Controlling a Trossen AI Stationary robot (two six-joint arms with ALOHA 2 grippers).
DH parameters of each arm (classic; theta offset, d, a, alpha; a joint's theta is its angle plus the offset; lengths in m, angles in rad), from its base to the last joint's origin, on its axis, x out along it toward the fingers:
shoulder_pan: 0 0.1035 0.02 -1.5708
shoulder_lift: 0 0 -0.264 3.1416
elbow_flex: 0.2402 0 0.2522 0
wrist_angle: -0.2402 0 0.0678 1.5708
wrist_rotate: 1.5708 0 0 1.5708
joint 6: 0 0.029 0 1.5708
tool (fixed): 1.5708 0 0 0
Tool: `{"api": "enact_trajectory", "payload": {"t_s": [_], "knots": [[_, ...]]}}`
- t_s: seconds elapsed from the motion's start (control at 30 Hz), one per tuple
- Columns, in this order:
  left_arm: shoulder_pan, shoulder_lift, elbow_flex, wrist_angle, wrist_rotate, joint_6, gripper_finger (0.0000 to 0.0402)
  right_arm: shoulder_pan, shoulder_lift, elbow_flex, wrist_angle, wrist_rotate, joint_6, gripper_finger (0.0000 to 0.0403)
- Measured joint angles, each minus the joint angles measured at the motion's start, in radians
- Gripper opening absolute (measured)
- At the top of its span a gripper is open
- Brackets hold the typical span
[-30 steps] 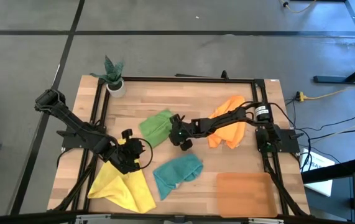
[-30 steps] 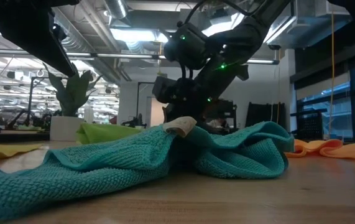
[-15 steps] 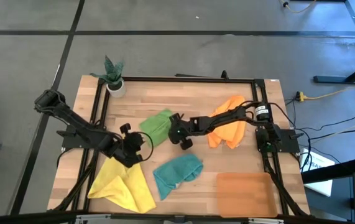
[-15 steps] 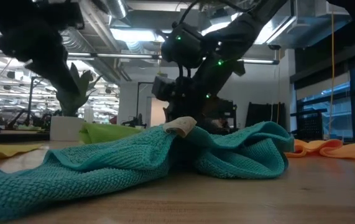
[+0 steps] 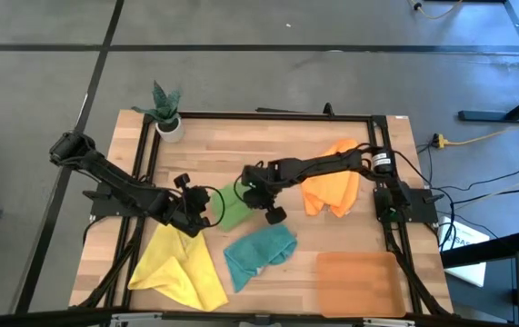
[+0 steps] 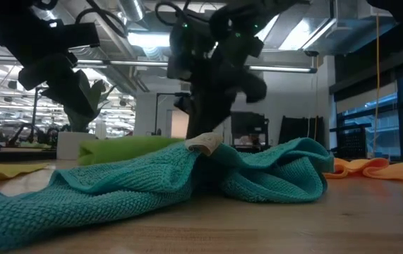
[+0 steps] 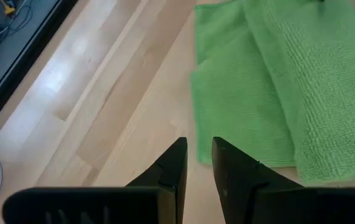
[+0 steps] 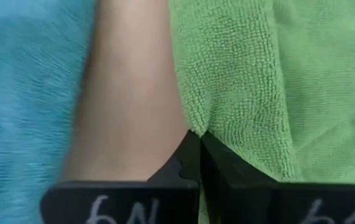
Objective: Roll microfiber towels into tight, uniform cylinder then place into a basket
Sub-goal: Roll the green microfiber towel
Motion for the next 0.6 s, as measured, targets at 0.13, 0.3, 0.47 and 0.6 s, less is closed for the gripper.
{"api": "enact_trajectory", "payload": {"t_s": [0.13,0.3,0.47,0.6], "knots": [[-0.005,0.000,0.000,0.000,0.003,0.000,0.0066,-0.036,-0.002,0.049,-0.045,-0.058,0.081,0.0001],[-0.009,0.000,0.000,0.000,0.033,0.001,0.0066,-0.099,-0.002,0.063,-0.074,-0.144,0.157,0.0001],[-0.009,0.000,0.000,0.000,0.044,0.001,0.0066,-0.159,0.001,0.063,-0.091,-0.224,0.212,0.0000],[-0.009,0.000,0.000,0.004,0.046,0.001,0.0066,-0.204,0.016,0.064,-0.091,-0.278,0.251,0.0000]]}}
